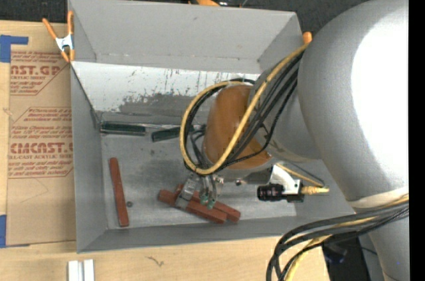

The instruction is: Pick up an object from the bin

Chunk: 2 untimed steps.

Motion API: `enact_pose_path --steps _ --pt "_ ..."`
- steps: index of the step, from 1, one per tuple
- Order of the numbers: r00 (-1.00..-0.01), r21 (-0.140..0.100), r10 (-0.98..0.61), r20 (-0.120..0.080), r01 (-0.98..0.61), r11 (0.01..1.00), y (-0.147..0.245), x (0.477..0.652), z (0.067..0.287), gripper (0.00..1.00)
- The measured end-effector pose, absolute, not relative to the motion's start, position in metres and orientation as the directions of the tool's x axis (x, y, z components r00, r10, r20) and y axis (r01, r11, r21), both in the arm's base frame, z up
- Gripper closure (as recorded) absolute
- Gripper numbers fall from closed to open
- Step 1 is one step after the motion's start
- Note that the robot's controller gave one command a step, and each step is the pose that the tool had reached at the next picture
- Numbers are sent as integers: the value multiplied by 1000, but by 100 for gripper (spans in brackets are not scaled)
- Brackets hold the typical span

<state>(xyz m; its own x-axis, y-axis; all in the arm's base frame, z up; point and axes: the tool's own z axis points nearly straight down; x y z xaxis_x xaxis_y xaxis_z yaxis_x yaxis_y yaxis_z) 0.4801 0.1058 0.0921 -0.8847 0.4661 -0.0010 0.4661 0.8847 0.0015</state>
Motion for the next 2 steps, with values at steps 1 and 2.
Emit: enact_pose_path --steps 1,2 --pt "-885 5 465 -5 465 885 106 482 164 100" --pt "-886 3 465 -2 465 886 107 483 201 100"
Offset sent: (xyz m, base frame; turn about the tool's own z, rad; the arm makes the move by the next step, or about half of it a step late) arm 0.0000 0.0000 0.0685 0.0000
